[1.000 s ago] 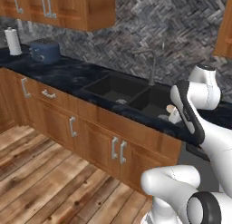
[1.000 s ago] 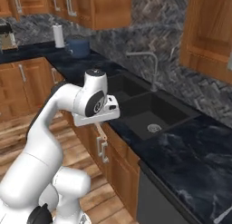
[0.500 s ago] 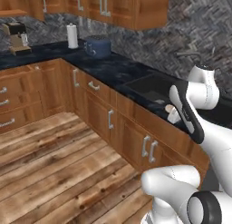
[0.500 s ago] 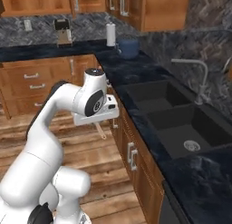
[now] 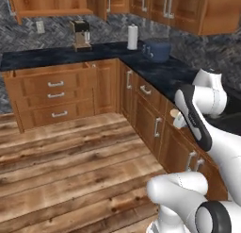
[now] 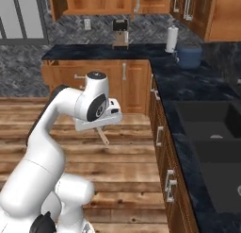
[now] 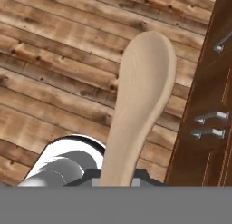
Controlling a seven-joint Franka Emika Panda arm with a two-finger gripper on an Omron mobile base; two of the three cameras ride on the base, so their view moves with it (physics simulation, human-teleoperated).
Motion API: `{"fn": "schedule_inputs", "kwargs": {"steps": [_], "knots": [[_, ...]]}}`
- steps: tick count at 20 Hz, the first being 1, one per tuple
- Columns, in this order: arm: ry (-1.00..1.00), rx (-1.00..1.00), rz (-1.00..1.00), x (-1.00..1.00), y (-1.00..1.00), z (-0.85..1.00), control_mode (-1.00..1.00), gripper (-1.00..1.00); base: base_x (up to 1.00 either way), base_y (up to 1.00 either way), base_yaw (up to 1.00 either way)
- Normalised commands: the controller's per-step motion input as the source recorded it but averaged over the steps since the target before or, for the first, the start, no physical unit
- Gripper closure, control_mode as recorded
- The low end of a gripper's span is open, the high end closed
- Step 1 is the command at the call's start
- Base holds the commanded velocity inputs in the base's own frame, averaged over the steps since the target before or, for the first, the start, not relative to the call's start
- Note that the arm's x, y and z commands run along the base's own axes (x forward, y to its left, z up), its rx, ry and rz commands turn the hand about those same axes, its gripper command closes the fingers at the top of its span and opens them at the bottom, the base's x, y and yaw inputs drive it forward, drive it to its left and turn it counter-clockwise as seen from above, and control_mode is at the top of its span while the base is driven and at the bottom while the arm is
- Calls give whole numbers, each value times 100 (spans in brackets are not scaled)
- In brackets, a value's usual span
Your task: Organize the utensils by type. Pick up the wooden spoons from the counter and place them in the open cabinet. Then pick up the metallic utensils from the counter and place them in the open drawer.
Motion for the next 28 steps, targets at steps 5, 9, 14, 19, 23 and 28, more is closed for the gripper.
{"fn": "schedule_inputs", "kwargs": {"steps": [5,9,14,19,23,28], "knots": [[0,0,0,0,0,0,100,100,96,4,15],[0,0,0,0,0,0,100,100,98,23,2],[0,0,0,0,0,0,100,100,93,44,12],[0,0,0,0,0,0,100,100,78,34,19],[0,0,0,0,0,0,100,100,81,24,30],[0,0,0,0,0,0,100,100,79,30,13]]}}
